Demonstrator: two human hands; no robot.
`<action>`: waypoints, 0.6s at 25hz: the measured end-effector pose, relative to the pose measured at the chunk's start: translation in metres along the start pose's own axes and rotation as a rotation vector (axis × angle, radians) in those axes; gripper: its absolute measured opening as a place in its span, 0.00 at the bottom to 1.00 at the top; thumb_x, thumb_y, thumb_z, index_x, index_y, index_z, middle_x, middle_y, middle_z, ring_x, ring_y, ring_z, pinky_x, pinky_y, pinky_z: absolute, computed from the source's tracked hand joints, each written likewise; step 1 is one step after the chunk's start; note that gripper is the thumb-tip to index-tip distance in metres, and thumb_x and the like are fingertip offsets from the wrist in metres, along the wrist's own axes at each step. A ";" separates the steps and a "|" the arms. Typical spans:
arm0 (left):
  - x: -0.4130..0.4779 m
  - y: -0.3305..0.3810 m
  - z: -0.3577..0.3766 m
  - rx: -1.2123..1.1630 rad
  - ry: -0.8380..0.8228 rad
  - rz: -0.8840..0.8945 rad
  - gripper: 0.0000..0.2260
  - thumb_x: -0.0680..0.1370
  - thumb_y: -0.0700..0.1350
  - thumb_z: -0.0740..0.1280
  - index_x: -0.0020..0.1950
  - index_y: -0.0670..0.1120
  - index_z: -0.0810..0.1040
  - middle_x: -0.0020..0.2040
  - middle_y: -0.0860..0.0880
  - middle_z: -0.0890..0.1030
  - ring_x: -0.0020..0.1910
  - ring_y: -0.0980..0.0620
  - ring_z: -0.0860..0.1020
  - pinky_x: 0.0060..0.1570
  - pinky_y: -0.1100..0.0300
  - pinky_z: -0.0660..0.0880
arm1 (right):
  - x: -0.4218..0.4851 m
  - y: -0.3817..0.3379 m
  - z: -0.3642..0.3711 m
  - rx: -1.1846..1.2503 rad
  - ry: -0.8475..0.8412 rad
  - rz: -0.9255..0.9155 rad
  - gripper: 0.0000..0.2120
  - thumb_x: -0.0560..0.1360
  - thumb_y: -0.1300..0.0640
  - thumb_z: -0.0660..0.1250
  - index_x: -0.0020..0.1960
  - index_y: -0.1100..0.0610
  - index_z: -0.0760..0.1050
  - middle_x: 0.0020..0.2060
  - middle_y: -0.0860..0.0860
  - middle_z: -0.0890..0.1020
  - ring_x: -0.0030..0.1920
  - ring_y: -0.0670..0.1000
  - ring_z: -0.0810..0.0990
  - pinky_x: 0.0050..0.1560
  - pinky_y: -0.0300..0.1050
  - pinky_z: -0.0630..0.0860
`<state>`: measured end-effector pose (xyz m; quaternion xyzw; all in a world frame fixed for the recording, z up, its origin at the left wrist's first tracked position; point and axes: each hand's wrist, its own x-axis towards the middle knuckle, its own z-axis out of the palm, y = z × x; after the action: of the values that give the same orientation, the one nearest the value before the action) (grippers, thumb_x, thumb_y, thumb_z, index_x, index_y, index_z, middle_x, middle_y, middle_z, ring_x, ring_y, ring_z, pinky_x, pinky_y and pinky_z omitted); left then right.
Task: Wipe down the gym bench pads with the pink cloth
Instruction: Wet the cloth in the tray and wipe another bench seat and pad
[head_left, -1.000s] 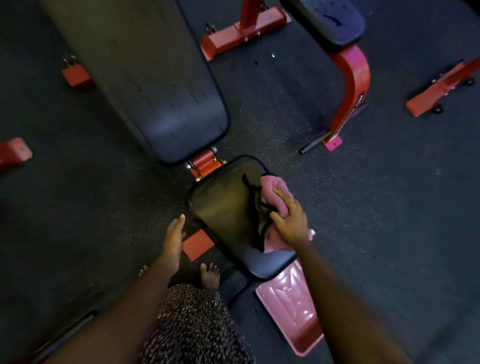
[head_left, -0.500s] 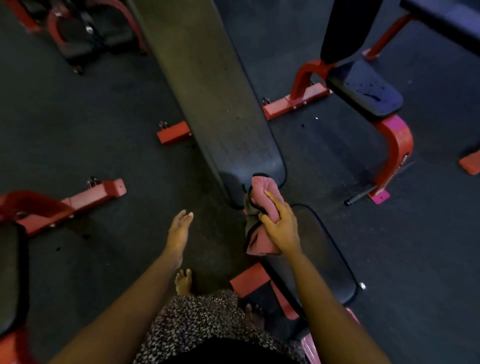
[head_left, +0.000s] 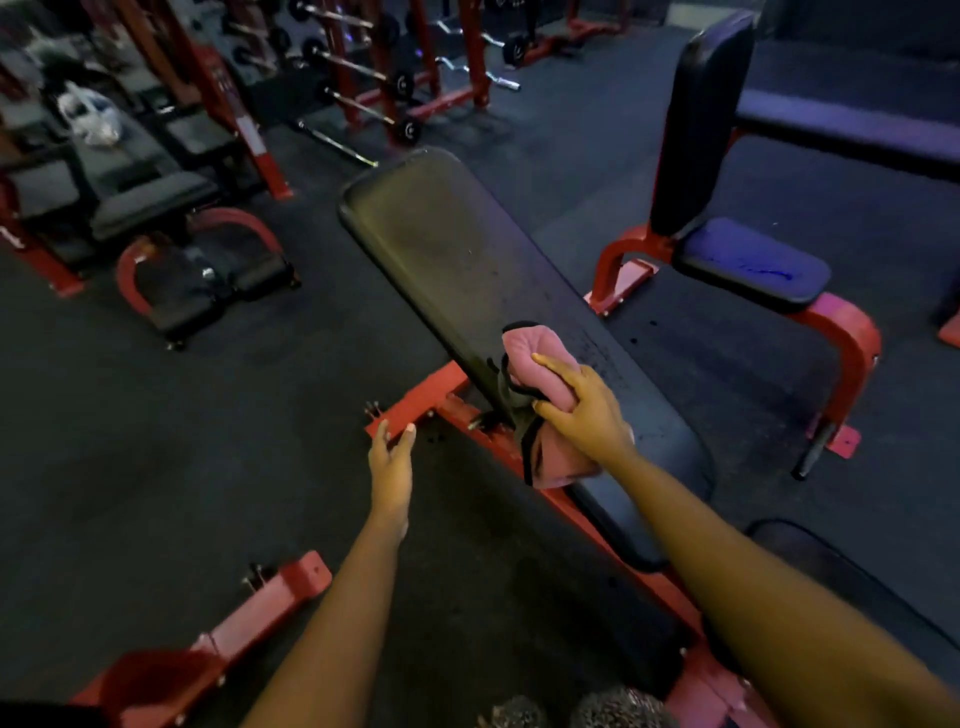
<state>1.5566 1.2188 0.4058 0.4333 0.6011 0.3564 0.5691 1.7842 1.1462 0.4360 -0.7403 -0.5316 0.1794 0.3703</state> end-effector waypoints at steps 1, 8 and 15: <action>0.018 0.016 -0.006 -0.015 0.002 0.023 0.25 0.80 0.51 0.60 0.75 0.50 0.59 0.75 0.47 0.60 0.73 0.49 0.61 0.68 0.56 0.59 | 0.018 -0.013 0.005 -0.025 0.012 -0.017 0.27 0.73 0.53 0.68 0.69 0.42 0.65 0.56 0.55 0.73 0.54 0.51 0.71 0.55 0.46 0.67; 0.141 0.099 0.004 -0.183 0.069 0.071 0.26 0.80 0.54 0.57 0.76 0.51 0.53 0.75 0.48 0.60 0.73 0.47 0.62 0.70 0.50 0.59 | 0.159 -0.064 0.027 -0.089 0.162 -0.086 0.27 0.70 0.53 0.70 0.68 0.43 0.69 0.52 0.55 0.74 0.53 0.56 0.74 0.54 0.47 0.70; 0.273 0.168 0.061 -0.334 0.154 0.110 0.26 0.80 0.58 0.54 0.76 0.49 0.55 0.75 0.47 0.60 0.73 0.48 0.62 0.70 0.54 0.59 | 0.336 -0.109 0.059 -0.223 0.185 -0.284 0.29 0.65 0.46 0.63 0.67 0.39 0.69 0.59 0.57 0.74 0.56 0.60 0.74 0.54 0.59 0.73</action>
<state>1.6433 1.5304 0.4525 0.3364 0.5510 0.5138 0.5650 1.7983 1.4937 0.5200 -0.7077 -0.6109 -0.0031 0.3548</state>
